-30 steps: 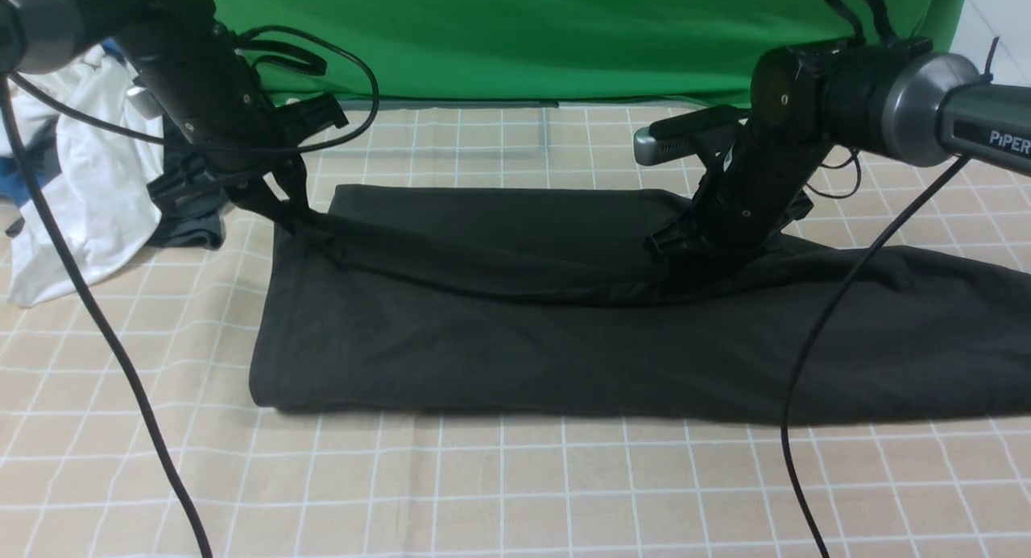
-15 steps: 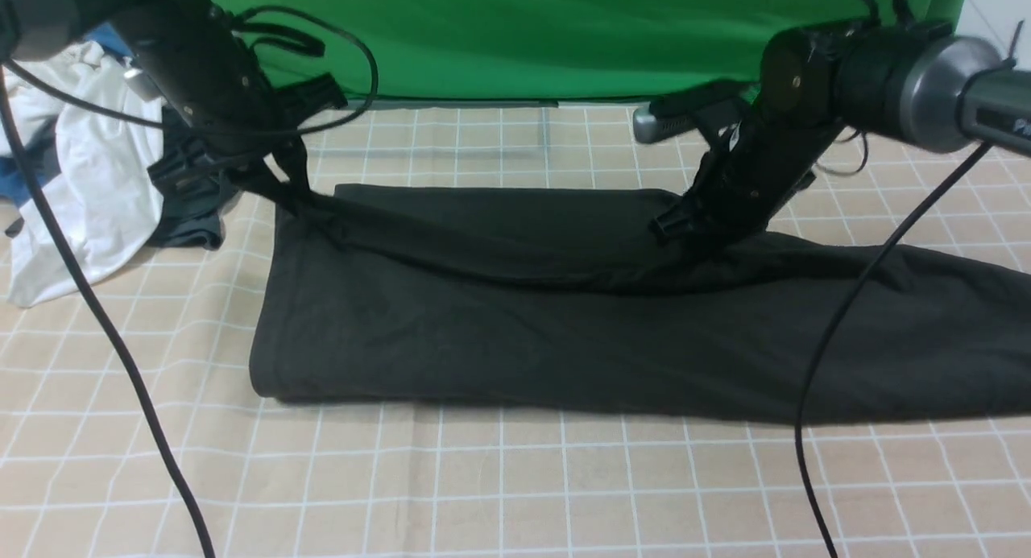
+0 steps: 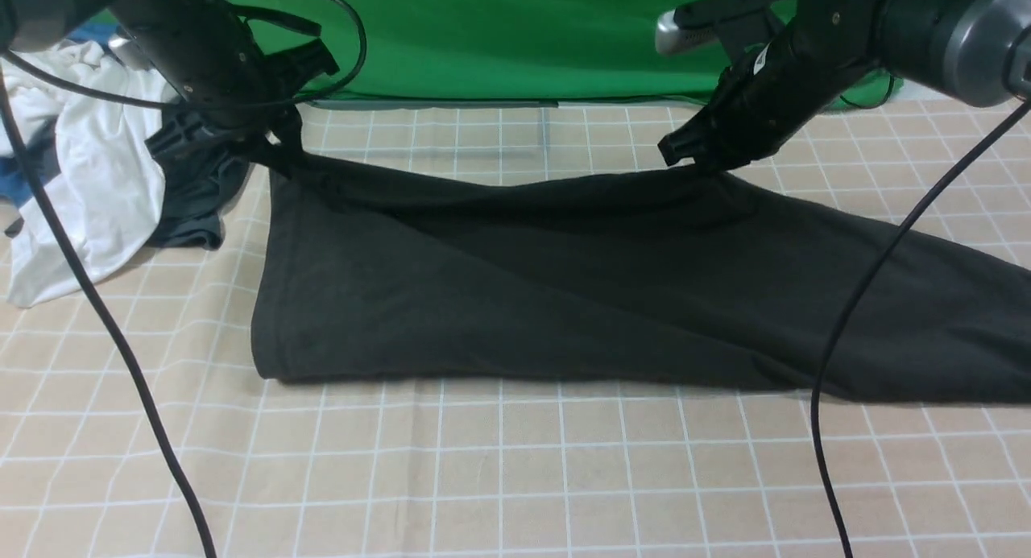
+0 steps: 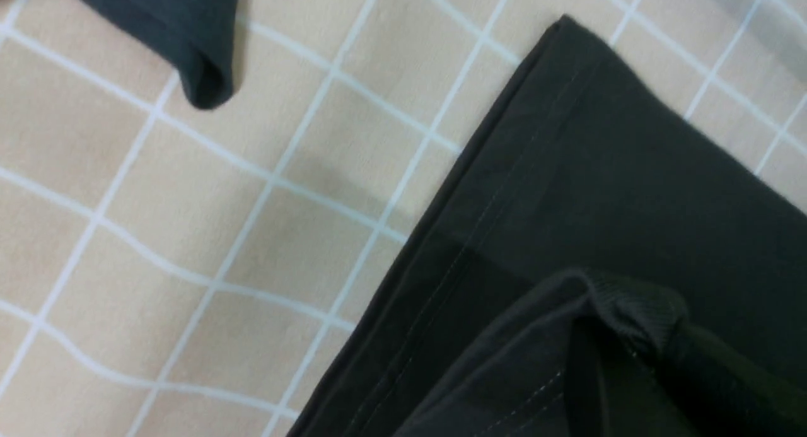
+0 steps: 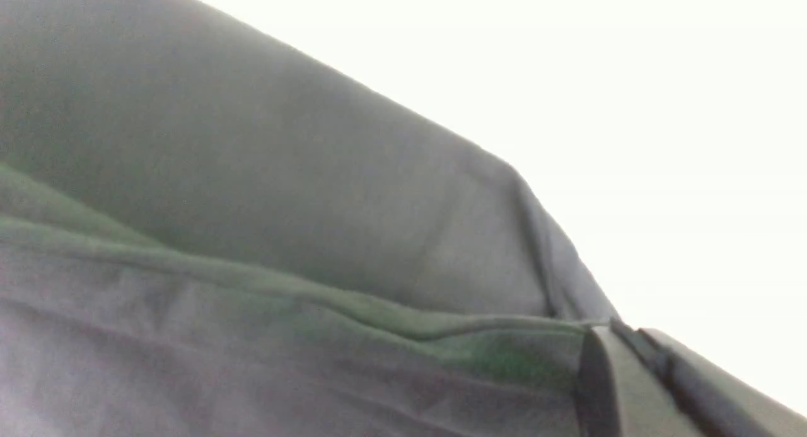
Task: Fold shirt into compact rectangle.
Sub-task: 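Fold the black garment in half by bringing its near edge over to the far edge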
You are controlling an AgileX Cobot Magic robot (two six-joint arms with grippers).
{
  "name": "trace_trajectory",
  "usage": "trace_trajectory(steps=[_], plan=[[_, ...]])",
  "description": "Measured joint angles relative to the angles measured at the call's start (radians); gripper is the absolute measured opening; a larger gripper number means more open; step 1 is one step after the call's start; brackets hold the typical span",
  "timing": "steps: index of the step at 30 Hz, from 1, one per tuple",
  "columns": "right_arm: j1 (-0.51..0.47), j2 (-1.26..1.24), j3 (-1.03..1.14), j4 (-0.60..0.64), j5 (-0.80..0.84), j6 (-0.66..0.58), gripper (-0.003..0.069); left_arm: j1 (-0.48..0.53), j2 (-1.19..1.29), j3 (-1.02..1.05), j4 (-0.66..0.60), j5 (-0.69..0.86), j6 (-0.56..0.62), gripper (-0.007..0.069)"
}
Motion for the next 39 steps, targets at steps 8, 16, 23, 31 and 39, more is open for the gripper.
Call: trace_trajectory(steps=[8, 16, 23, 31, 39], plan=[[0.0, 0.058, -0.003, -0.003, -0.118, 0.0, 0.0041, 0.0, 0.067, 0.0, 0.003, -0.077, -0.011, 0.0031], [-0.002, 0.116, -0.003, -0.004, -0.197, 0.0, 0.0041, 0.0, 0.098, 0.0, 0.006, -0.141, -0.013, 0.0037], [-0.003, 0.131, -0.003, -0.005, -0.208, 0.0, 0.0041, 0.0, 0.104, 0.0, 0.064, -0.169, -0.002, 0.0174], [-0.003, 0.131, -0.003, -0.006, -0.205, 0.0, 0.0041, -0.042, 0.085, -0.028, -0.01, -0.023, 0.177, 0.0197], [-0.003, 0.131, -0.003, -0.007, -0.205, 0.0, 0.0041, -0.212, 0.156, -0.027, 0.027, 0.008, 0.273, 0.0015]])
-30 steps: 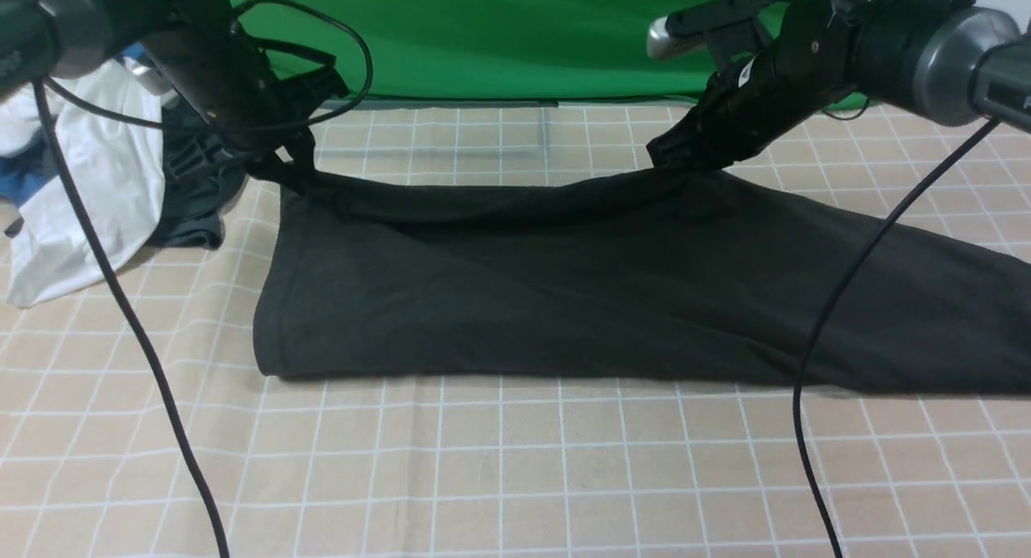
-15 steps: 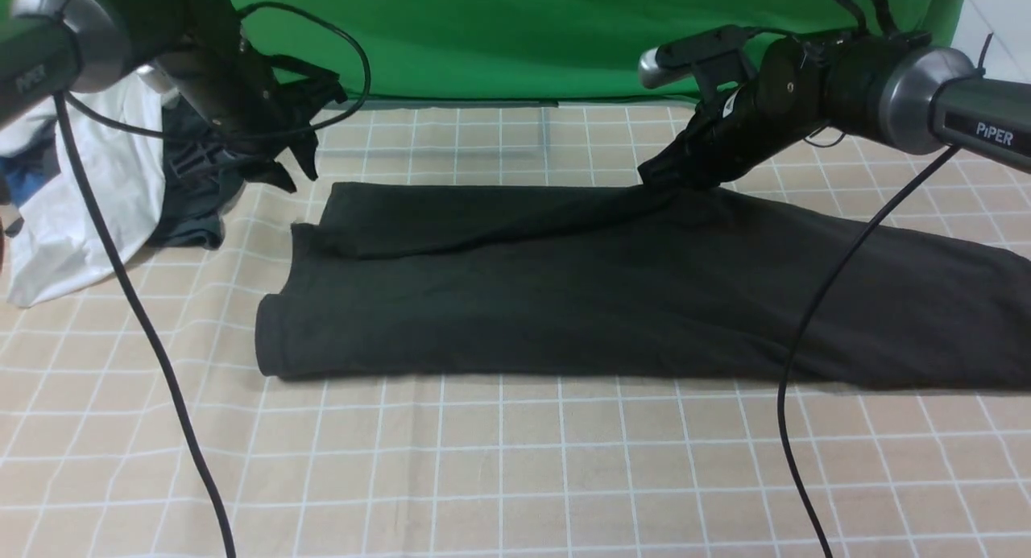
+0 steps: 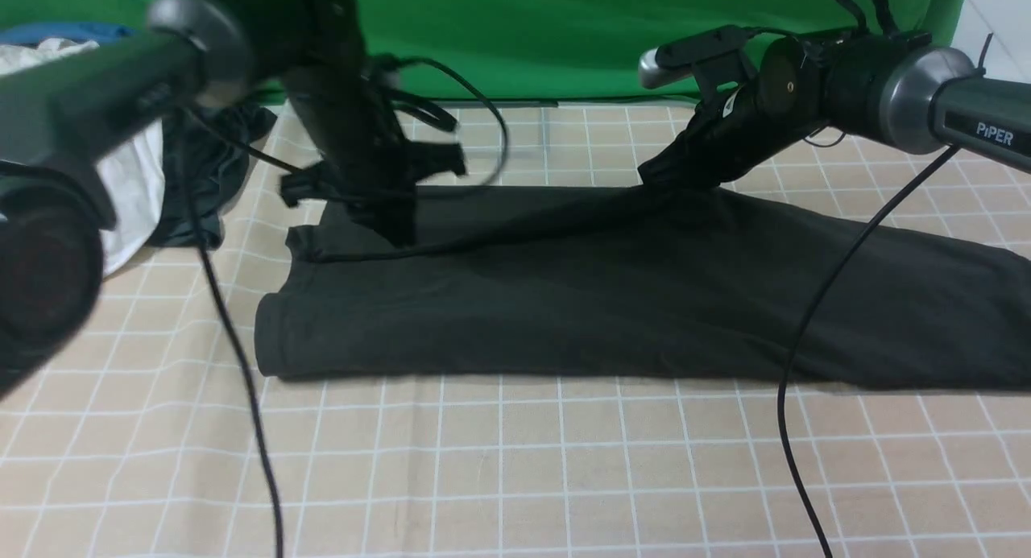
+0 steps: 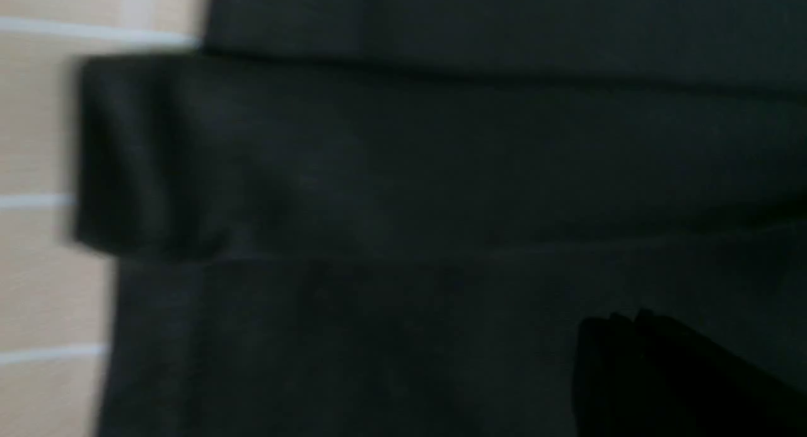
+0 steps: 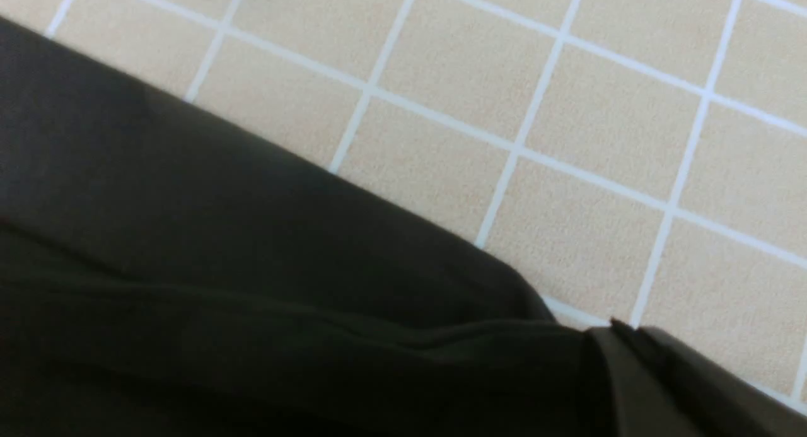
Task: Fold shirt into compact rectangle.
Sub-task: 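Fold the black garment in half by bringing its near edge over to the far edge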
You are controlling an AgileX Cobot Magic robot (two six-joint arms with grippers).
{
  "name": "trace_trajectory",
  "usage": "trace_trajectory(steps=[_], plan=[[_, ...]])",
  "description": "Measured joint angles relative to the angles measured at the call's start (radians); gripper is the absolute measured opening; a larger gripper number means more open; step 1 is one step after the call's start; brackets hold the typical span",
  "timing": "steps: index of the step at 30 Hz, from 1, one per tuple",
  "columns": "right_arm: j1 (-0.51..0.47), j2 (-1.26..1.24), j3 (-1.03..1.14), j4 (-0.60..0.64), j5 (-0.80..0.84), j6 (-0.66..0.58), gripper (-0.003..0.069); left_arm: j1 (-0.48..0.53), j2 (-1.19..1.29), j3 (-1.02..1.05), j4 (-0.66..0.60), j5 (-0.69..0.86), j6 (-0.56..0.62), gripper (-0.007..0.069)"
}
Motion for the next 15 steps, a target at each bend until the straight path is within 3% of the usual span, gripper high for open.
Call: trace_trajectory(steps=[10, 15], plan=[[0.0, 0.0, 0.0, 0.001, -0.004, 0.01, 0.0041, -0.015, 0.079, -0.001, 0.012, -0.124, 0.001, 0.0013], [0.0, 0.0, 0.0, 0.001, -0.007, 0.024, 0.0041, -0.012, 0.089, -0.001, 0.117, -0.288, -0.127, 0.0013]])
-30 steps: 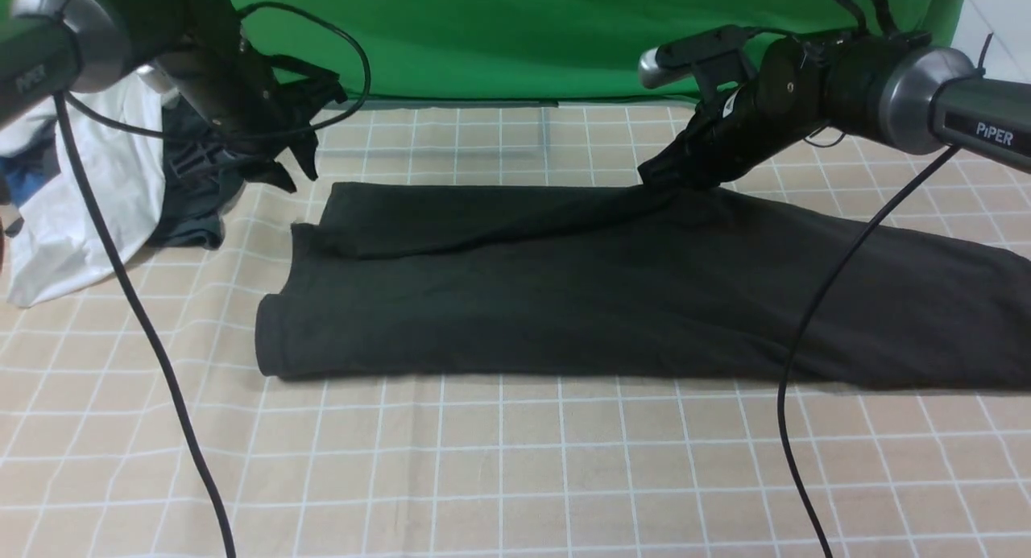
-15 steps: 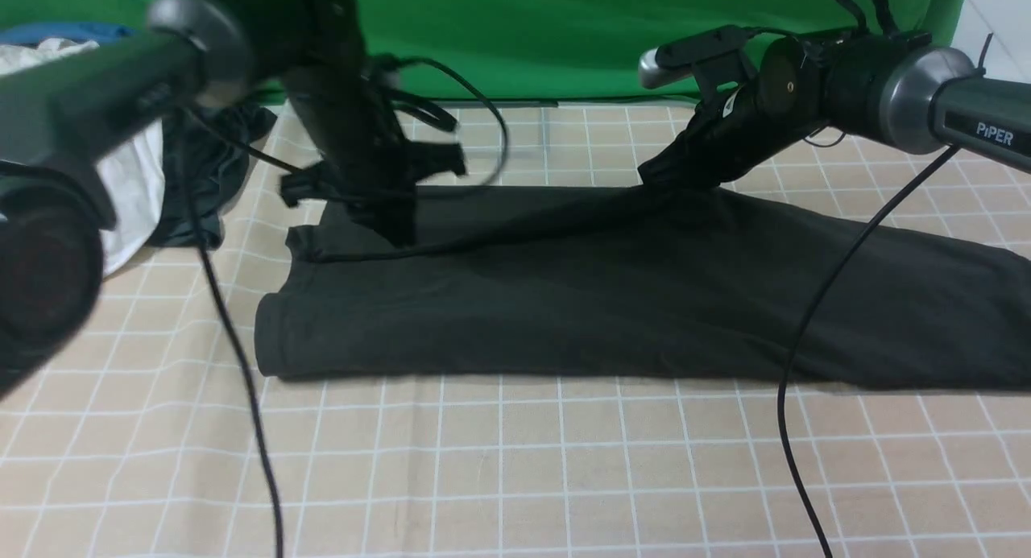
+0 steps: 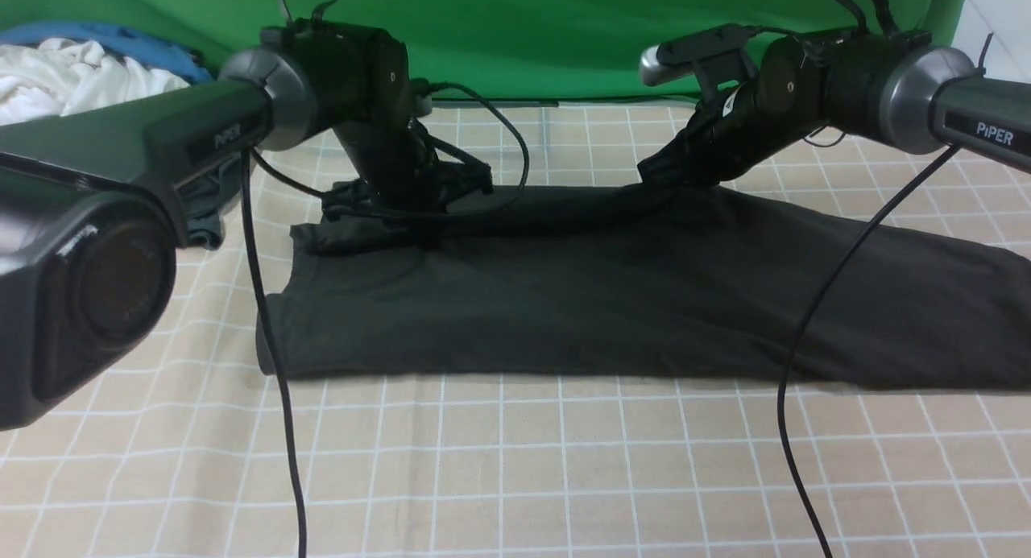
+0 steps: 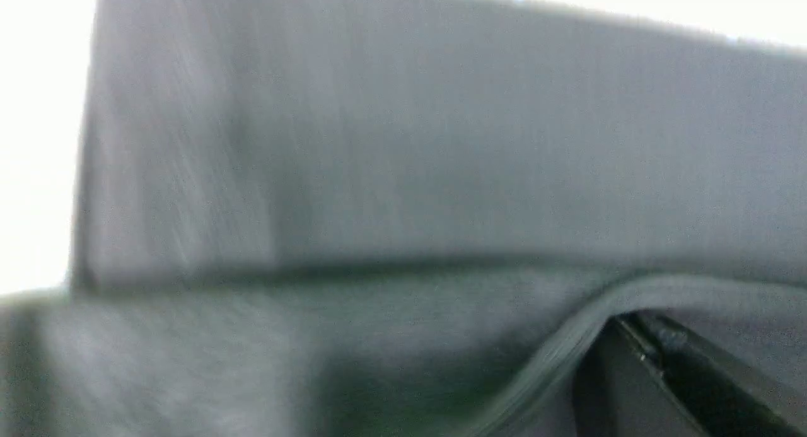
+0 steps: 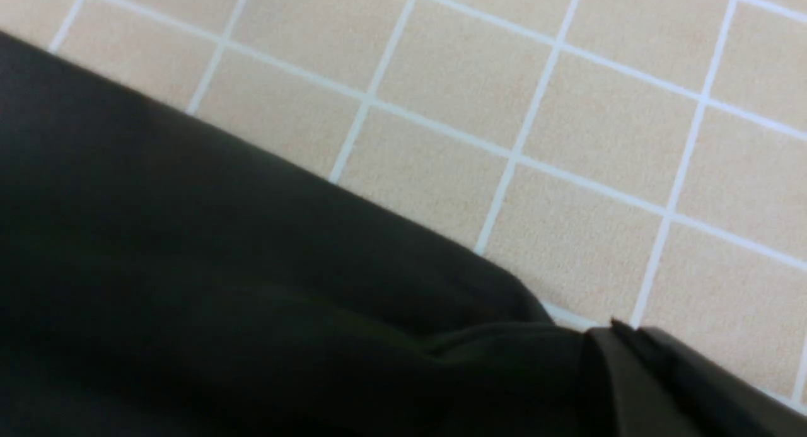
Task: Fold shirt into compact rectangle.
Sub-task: 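Fold the black garment in half by bringing its near edge over to the far edge, then pull the folded dark garment lengthwise by its ends to straighten it flat on the table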
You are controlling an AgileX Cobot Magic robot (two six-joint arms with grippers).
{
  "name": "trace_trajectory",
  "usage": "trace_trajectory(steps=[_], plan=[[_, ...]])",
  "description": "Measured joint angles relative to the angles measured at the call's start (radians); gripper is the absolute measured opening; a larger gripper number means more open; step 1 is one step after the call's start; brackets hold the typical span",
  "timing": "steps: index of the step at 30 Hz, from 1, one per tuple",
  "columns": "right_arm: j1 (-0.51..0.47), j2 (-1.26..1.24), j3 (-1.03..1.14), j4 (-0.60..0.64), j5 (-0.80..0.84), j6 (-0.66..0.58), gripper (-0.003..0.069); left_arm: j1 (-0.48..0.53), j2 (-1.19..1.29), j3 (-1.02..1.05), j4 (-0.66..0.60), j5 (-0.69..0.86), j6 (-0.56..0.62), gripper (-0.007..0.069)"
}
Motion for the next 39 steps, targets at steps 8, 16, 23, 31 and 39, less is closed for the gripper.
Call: trace_trajectory(steps=[8, 16, 23, 31, 39], plan=[[0.0, 0.0, 0.0, 0.002, 0.003, 0.002, 0.0041, 0.044, 0.016, -0.022, 0.073, -0.134, -0.043, 0.0013], [-0.001, 0.0, 0.0, 0.002, -0.013, 0.002, 0.0041, 0.061, -0.111, -0.077, 0.035, 0.055, 0.013, 0.0013], [-0.003, 0.0, 0.0, 0.001, -0.084, 0.006, 0.004, 0.058, -0.223, -0.065, -0.008, 0.188, 0.082, 0.0013], [-0.003, 0.011, 0.0, -0.007, -0.106, 0.004, 0.0224, 0.056, -0.233, 0.112, -0.117, 0.22, 0.148, 0.0013], [-0.034, -0.129, -0.044, -0.195, 0.184, 0.034, 0.0377, 0.048, -0.236, 0.23, -0.177, 0.219, 0.177, 0.0013]])
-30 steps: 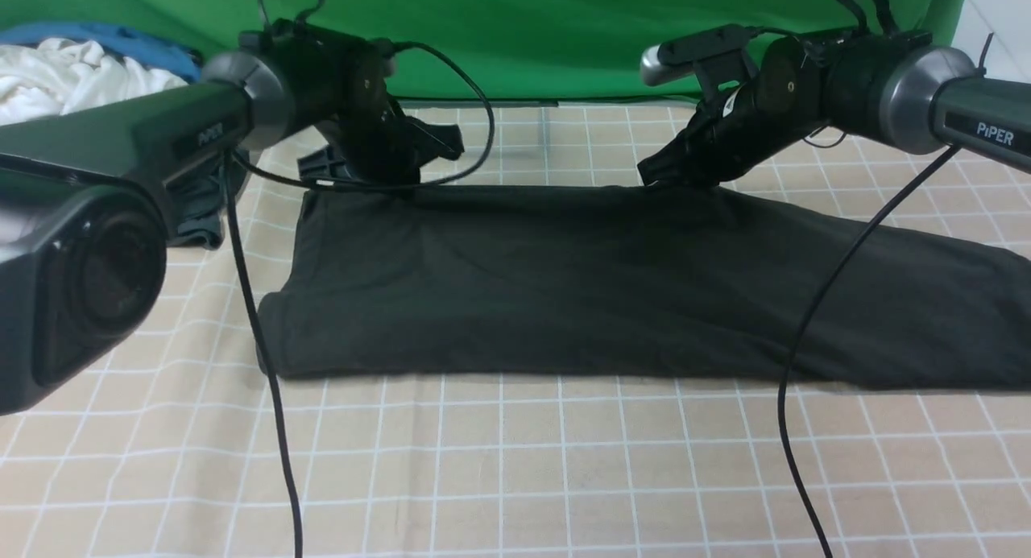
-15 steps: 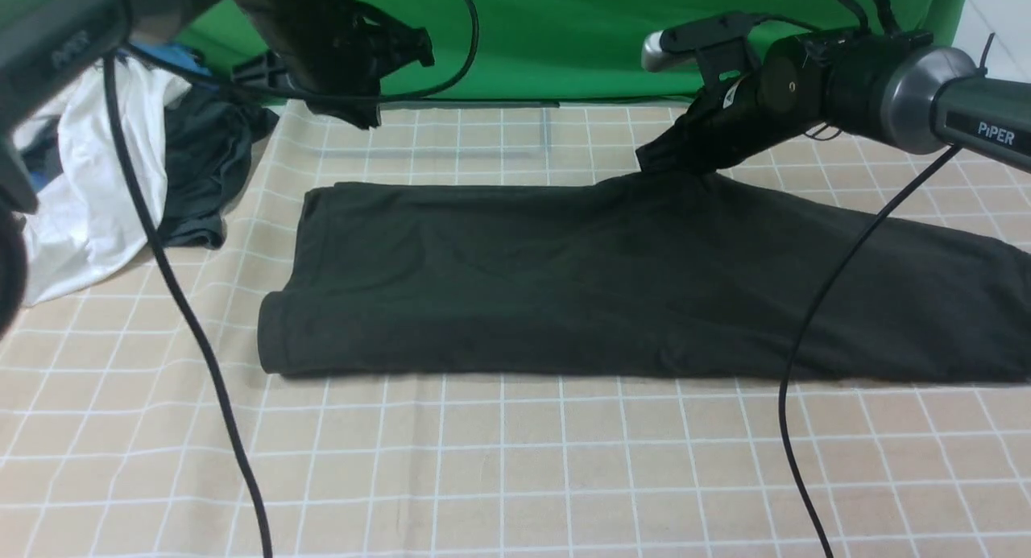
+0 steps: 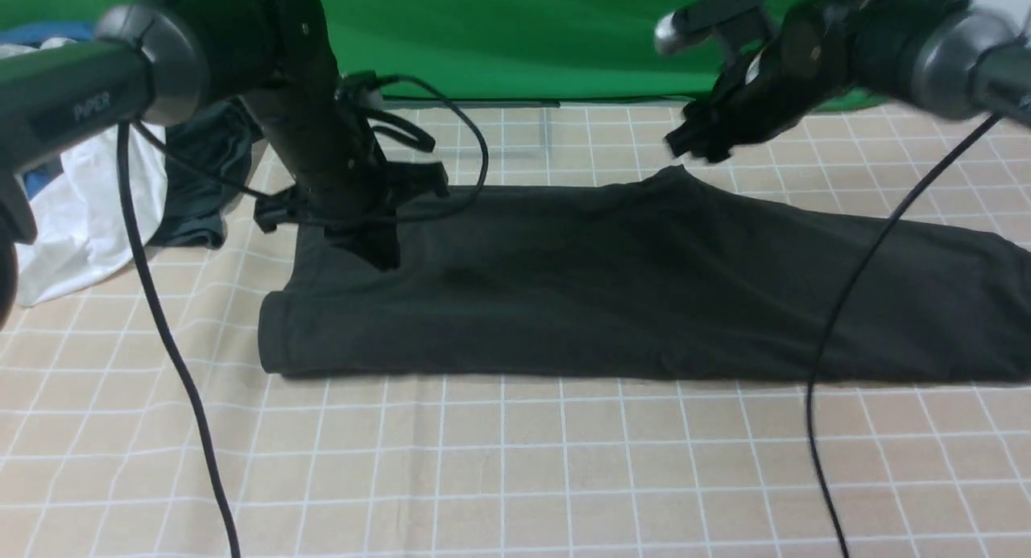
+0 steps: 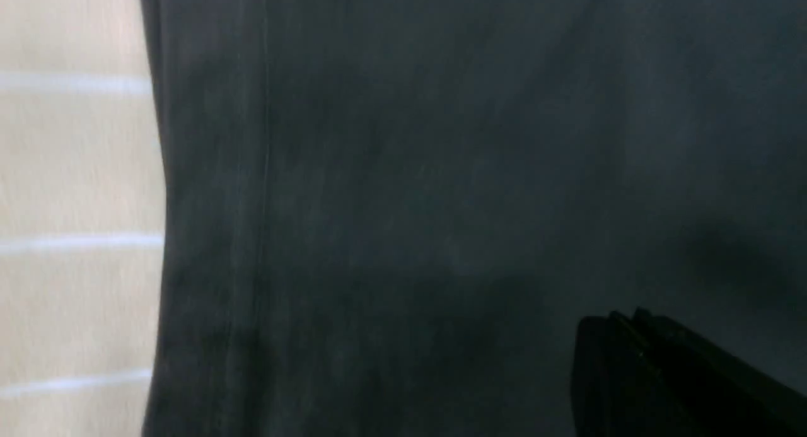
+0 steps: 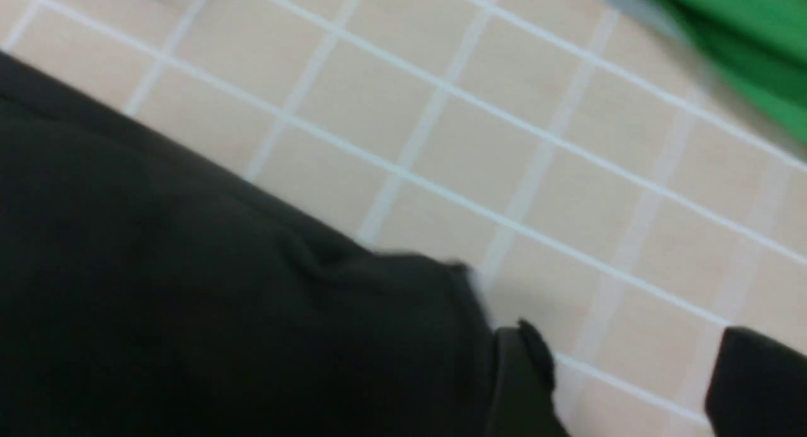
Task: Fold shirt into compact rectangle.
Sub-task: 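Pull the folded dark garment lengthwise by its ends to straighten it flat on the table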
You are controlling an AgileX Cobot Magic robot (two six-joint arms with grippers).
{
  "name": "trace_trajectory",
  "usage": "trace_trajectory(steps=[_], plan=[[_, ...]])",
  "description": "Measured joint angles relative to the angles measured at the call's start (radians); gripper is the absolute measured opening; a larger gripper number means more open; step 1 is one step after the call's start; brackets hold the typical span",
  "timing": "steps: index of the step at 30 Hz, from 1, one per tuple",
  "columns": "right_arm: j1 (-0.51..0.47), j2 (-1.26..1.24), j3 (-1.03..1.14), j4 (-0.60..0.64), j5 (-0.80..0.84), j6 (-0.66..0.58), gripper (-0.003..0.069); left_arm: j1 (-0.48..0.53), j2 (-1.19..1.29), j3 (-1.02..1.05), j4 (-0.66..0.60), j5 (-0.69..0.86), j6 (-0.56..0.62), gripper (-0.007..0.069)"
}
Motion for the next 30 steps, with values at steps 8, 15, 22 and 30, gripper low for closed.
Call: trace_trajectory(steps=[8, 15, 22, 30], plan=[[-0.266, -0.134, 0.025, 0.015, 0.423, 0.022, 0.0035, -0.047, -0.084, 0.192, -0.014, -0.11, -0.01, 0.0013], [-0.478, -0.14, 0.148, 0.145, 0.524, 0.022, 0.0074, -0.048, -0.133, 0.325, -0.02, -0.178, -0.02, 0.0013], [-0.537, -0.14, 0.286, 0.159, 0.476, 0.018, 0.0422, -0.051, -0.147, 0.414, -0.017, -0.304, -0.024, 0.0013], [-0.537, -0.103, 0.334, 0.166, 0.385, 0.014, 0.0437, -0.051, -0.149, 0.418, -0.006, -0.318, -0.032, 0.0013]])
